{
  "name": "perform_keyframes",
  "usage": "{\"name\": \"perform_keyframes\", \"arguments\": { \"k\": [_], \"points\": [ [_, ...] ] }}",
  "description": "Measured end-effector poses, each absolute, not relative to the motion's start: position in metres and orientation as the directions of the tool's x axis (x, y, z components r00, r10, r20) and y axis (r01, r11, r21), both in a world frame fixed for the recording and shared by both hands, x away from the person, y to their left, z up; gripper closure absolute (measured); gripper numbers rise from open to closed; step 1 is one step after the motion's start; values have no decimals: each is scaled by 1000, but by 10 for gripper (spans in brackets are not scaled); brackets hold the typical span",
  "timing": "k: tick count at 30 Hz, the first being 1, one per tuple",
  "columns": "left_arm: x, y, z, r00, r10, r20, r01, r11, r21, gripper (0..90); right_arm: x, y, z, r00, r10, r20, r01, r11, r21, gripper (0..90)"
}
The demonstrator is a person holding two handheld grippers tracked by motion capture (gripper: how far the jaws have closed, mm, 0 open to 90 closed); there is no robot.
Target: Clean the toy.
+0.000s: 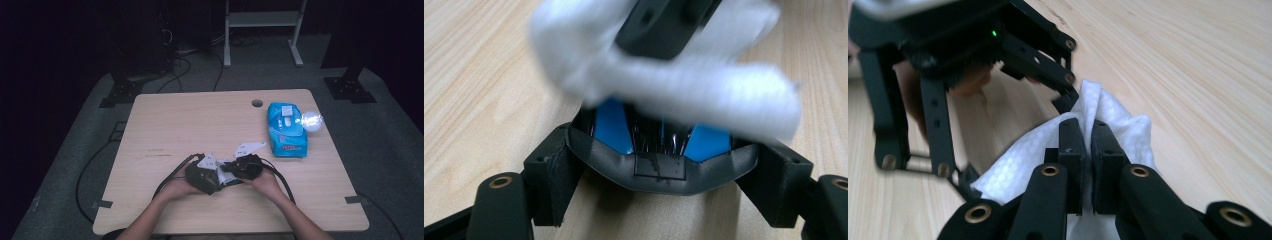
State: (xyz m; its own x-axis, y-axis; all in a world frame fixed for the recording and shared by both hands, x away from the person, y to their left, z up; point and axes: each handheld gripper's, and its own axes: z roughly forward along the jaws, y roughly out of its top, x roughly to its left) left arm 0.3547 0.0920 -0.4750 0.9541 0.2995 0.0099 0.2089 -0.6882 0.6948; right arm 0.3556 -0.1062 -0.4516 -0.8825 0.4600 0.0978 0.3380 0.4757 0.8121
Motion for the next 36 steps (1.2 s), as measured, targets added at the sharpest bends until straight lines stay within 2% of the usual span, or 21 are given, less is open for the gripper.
{"name": "perform_keyframes", "arguments": {
  "k": [5,10,12,14,21,28,30,36],
  "points": [
    [355,93,-475,954,300,4,212,-685,697,240,360,-84,-456,-894,440,90,329,506,798,850],
    [355,92,-476,954,300,8,209,-683,700,241,368,-102,-458,-870,480,116,371,480,794,852],
    [355,92,-476,954,299,11,207,-684,699,240,370,-111,-456,-858,507,86,370,492,788,851],
    [355,92,-476,954,300,13,206,-685,699,240,372,-115,-457,-847,518,118,399,474,785,852],
    [355,92,-475,954,300,11,208,-687,697,241,368,-99,-457,-872,473,122,375,487,789,851],
    [355,93,-475,955,295,13,204,-689,695,241,376,-137,-458,-821,559,117,428,467,774,851],
    [355,93,-475,955,296,11,205,-688,696,241,377,-154,-460,-804,577,147,453,432,780,852],
    [355,92,-476,955,296,14,203,-687,697,241,373,-176,-459,-783,610,124,460,433,776,851]
  ]
}}
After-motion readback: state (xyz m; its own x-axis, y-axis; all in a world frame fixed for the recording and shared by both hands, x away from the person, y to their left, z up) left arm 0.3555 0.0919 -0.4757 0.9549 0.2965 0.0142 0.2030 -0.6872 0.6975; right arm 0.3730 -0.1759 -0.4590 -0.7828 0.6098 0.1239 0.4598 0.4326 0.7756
